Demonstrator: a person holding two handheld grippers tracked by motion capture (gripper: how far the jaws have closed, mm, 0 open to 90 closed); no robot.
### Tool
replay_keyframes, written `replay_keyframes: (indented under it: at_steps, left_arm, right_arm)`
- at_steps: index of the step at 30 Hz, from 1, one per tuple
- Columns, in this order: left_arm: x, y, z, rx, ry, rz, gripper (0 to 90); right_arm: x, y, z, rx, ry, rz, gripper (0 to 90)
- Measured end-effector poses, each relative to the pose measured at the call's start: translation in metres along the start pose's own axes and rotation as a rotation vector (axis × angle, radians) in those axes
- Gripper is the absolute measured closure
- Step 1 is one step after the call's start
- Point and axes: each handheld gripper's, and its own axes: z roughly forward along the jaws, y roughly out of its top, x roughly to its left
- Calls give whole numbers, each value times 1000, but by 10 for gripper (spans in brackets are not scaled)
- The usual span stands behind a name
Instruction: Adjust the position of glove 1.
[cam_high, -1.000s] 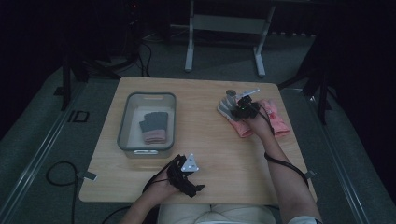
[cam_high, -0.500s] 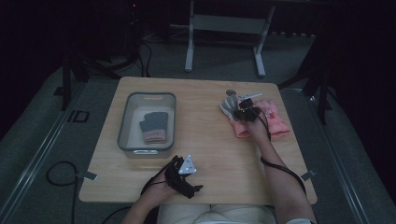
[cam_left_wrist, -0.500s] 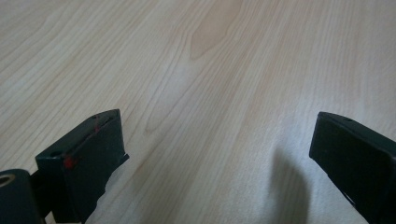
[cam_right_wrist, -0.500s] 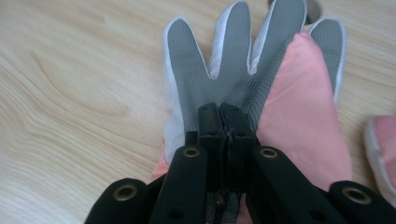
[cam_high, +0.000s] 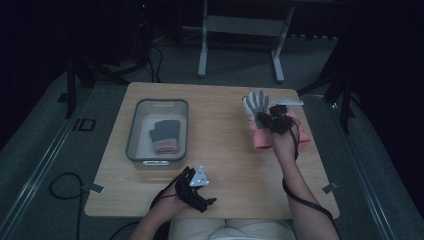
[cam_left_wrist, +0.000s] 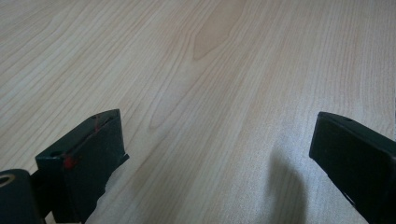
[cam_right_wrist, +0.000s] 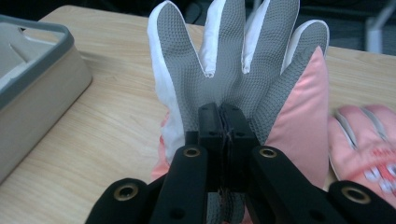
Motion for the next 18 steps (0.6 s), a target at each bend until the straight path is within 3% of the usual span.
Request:
replay_keyframes:
  at_steps: [4, 8, 18]
  left_arm:
    - [1, 0, 2, 6, -1, -8, 29]
    - [-2, 1, 3, 17, 7, 19, 29]
    - [-3, 0, 3, 14, 7, 25, 29]
  right_arm:
    - [20, -12, -17, 4, -13, 26, 882]
    - [37, -33, -20, 28, -24, 74, 882]
    - [56, -74, 11, 145, -58, 144, 882]
